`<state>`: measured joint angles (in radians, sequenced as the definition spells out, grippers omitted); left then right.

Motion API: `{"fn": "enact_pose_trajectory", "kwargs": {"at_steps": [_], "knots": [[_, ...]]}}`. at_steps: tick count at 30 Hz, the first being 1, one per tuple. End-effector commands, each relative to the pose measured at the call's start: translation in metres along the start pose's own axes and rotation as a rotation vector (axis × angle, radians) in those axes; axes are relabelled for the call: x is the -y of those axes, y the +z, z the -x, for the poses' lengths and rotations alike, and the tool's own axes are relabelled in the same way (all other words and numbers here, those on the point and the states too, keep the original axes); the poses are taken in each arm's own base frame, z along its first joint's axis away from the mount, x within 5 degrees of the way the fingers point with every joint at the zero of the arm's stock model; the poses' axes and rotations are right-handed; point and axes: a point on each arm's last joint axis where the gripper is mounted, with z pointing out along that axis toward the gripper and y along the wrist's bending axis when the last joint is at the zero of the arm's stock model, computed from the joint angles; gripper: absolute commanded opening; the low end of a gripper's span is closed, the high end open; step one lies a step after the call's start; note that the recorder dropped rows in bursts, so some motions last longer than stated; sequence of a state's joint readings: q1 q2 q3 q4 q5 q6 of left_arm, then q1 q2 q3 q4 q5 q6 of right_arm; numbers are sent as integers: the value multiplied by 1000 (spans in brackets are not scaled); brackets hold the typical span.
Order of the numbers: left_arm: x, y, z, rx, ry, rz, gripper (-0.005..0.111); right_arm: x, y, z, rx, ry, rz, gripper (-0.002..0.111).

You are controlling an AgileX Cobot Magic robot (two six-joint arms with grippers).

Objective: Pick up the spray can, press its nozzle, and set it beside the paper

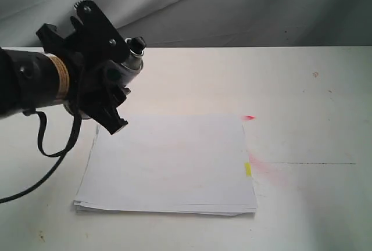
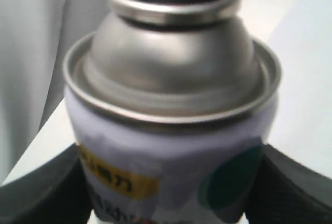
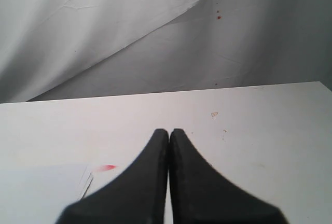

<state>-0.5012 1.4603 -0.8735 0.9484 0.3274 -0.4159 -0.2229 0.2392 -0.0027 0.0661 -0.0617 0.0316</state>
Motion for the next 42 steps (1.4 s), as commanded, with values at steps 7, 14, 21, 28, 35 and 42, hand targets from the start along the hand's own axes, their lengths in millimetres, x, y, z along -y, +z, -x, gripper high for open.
{"fn": "enact_pose_trajectory", "kwargs": {"at_steps": [7,14,21,28,35,42], "knots": [[45,43,5,-60,116,259,0,1,0,0,7,-13,-7,0],[76,65,-2,-115,253,286,0,1,0,0,7,-13,-7,0],[77,68,-5,-132,262,300,0,1,0,0,7,-13,-7,0],[77,68,-5,-130,257,298,0,1,0,0,7,-13,-7,0],[77,68,-5,-131,261,300,0,1,0,0,7,-13,-7,0],[77,68,-5,-131,261,300,0,5,-1,10,122,301,-42,0]]}}
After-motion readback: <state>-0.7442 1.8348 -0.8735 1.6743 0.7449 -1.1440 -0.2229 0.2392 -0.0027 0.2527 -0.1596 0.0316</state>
